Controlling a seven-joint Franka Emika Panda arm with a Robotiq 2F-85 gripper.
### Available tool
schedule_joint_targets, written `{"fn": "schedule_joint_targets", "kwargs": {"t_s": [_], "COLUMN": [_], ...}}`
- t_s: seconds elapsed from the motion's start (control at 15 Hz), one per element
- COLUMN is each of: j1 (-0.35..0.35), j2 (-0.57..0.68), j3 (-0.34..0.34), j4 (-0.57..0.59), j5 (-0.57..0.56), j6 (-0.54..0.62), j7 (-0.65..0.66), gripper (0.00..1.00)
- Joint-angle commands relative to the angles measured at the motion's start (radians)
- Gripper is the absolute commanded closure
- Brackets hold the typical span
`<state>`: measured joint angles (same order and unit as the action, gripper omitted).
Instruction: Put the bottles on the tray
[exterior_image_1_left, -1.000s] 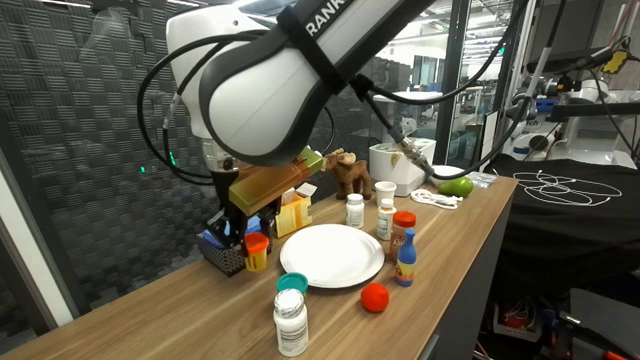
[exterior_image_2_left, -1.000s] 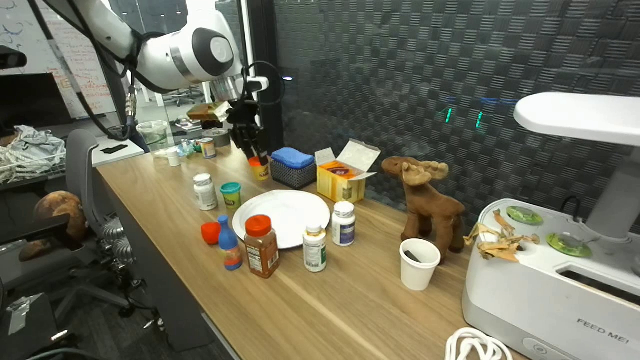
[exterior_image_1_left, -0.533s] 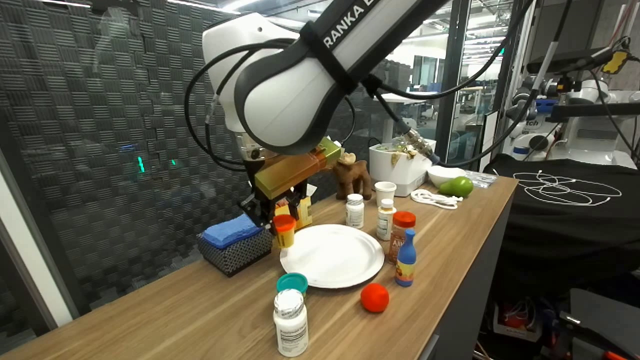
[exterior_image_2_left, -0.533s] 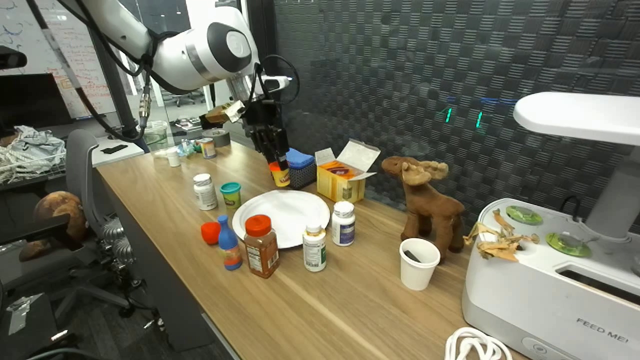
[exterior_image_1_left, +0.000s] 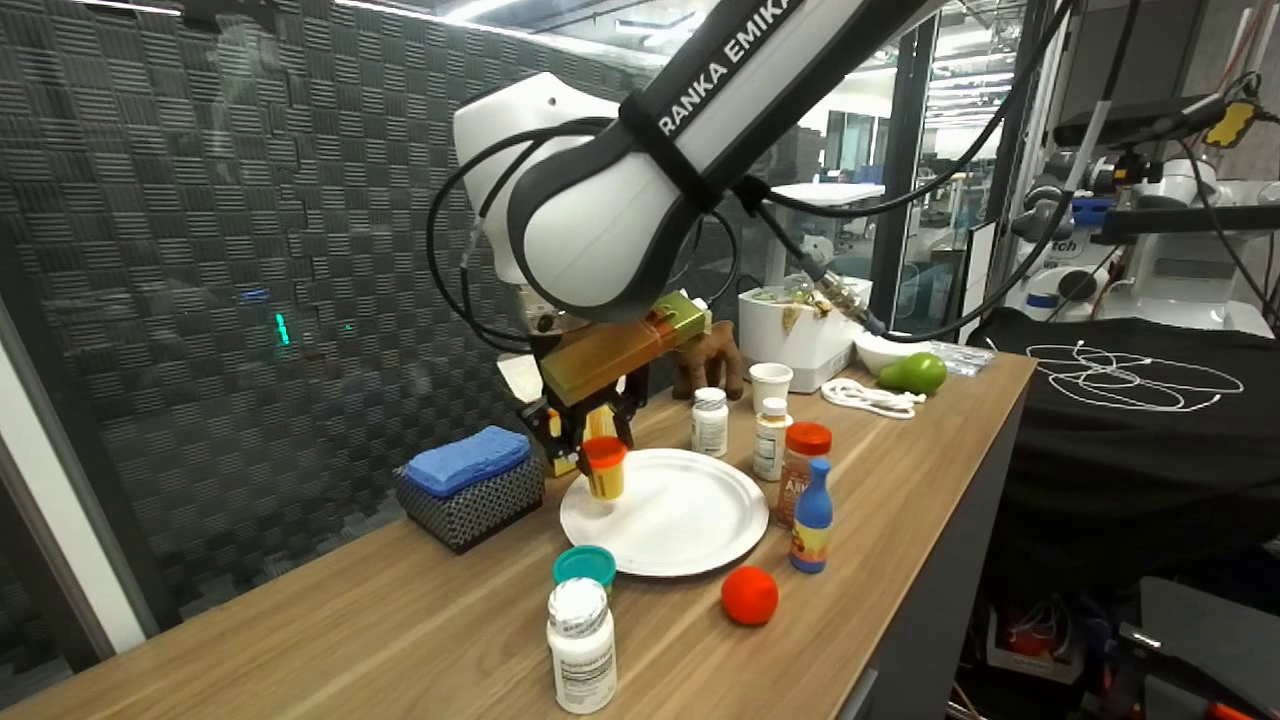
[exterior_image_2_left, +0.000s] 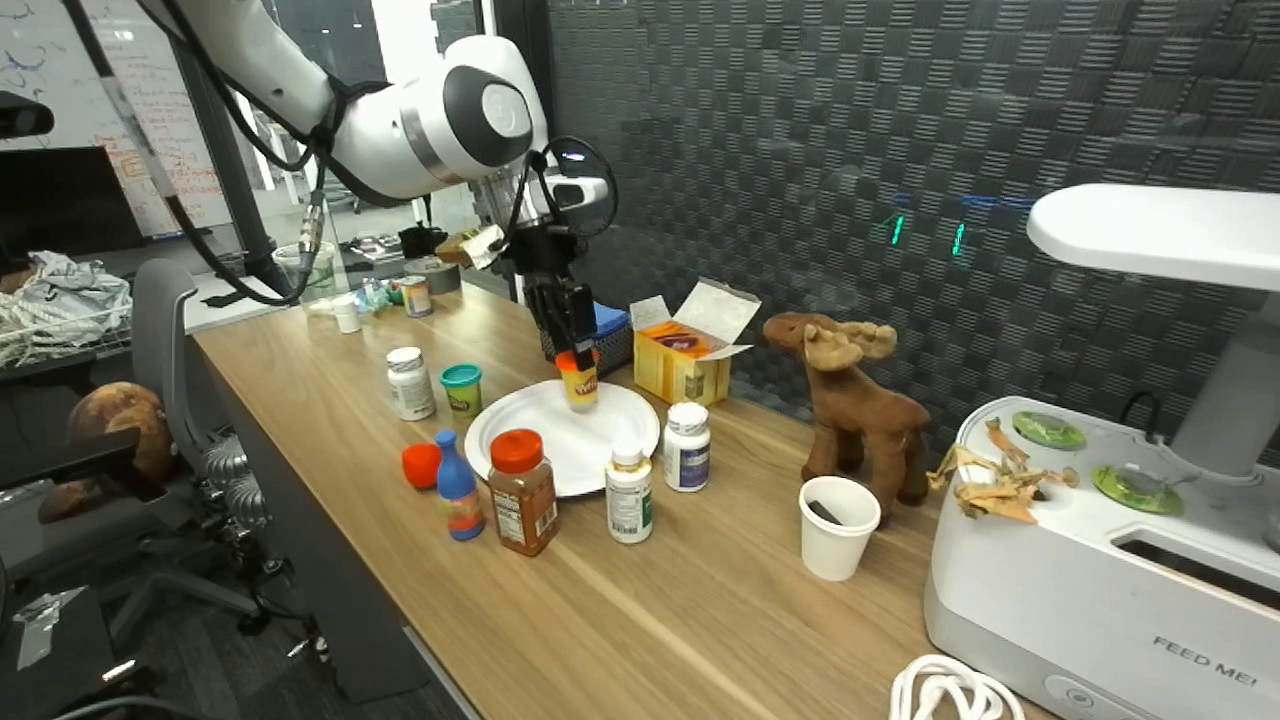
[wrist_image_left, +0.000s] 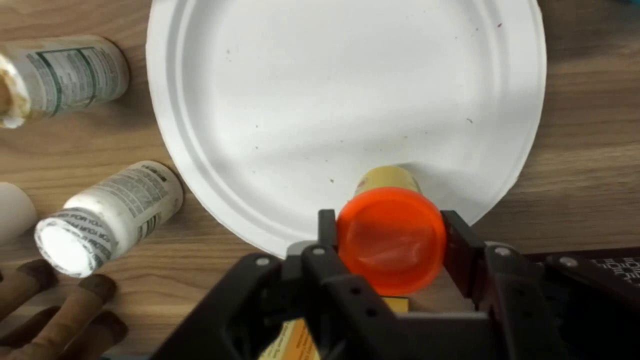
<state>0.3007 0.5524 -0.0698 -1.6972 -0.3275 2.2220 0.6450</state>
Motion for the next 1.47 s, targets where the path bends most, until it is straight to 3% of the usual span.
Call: {"fn": "schedule_joint_targets", "kwargs": {"t_s": [0.0,0.2,0.6,0.67,0.73,0.93,1.13,1.4], "j1": [-0.047,-0.071,-0.071,-0.065,-0.06,-0.022,0.029,0.059], "j2": [-0.012,-0.006,-0.005,-0.008,-0.014,-0.066,-0.151,-0.236], "j3": [0.02,0.027,0.01,0.007,0.008,0.016,0.034,0.079], "j4": [-0.026,-0.039,-0.052,-0.054,-0.06,-0.099,-0.167,-0.267], "j5": [0.079,0.147,0.16,0.149,0.145,0.117,0.122,0.151], "j6": [0.028,0.055,0.097,0.094,0.093,0.037,-0.01,0.029], "j7": [-0.004,-0.006,0.016,0.018,0.021,0.016,0.111,0.329], "gripper": [0.72,0.72,0.72,0.22,0.2,0.01,0.0,0.0]}}
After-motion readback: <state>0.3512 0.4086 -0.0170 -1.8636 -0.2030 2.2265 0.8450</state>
